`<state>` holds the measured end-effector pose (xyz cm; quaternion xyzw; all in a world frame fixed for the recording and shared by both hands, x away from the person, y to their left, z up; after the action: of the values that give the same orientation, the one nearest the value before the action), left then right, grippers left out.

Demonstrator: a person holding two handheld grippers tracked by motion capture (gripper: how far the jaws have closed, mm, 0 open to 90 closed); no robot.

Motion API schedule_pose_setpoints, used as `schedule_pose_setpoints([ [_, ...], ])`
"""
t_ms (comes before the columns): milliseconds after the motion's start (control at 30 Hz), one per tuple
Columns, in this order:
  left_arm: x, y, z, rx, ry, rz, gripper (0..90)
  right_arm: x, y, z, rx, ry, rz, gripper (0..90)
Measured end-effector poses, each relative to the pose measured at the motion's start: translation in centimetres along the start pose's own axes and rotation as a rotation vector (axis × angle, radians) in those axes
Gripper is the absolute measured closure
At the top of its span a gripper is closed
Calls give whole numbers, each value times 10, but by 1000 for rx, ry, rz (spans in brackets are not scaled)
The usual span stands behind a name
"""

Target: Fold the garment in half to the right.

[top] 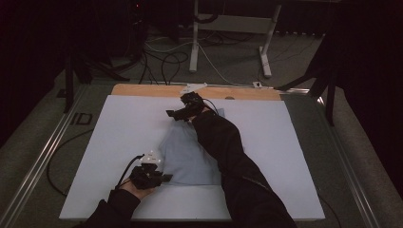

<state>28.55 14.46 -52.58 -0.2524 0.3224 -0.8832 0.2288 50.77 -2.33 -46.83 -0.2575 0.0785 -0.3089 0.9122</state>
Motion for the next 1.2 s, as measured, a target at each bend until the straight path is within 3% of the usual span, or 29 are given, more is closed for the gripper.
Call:
schedule_pose_setpoints([
  [267, 0, -2, 2, 25, -8, 10, 858, 7, 29, -7, -97, 45, -27, 94],
  [400, 0, -2, 3, 29, -7, 6, 858, 10, 41, -9, -158, 56, -72, 179],
  [500, 1, -2, 3, 29, -7, 5, 858, 13, 48, -11, -197, 38, -106, 268],
  [633, 2, -2, 3, 30, -8, 1, 858, 15, 56, -14, -230, 21, -115, 390],
  [700, 2, -2, 3, 29, -7, 0, 859, 15, 59, -15, -242, 31, -111, 405],
  [800, 3, -2, 4, 28, -2, -5, 859, 15, 63, -17, -270, 2, -114, 419],
  [1033, 4, -1, 4, 24, 1, -1, 859, 15, 70, -23, -292, -14, -128, 421],
  [1200, 5, 0, 4, 22, 6, 4, 859, 14, 73, -26, -337, -31, -151, 493],
])
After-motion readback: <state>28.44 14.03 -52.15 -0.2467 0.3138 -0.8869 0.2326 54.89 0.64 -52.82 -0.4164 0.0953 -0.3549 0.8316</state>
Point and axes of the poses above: each handheld gripper's, and its own axes: y roughly forward along the jaws, z roughly out of its top, x roughly to its right, the point moved 1 cm from there along y, roughly forward along the jaws, and after that the axes turned 5 degrees about -z, right-handed, at the moved point
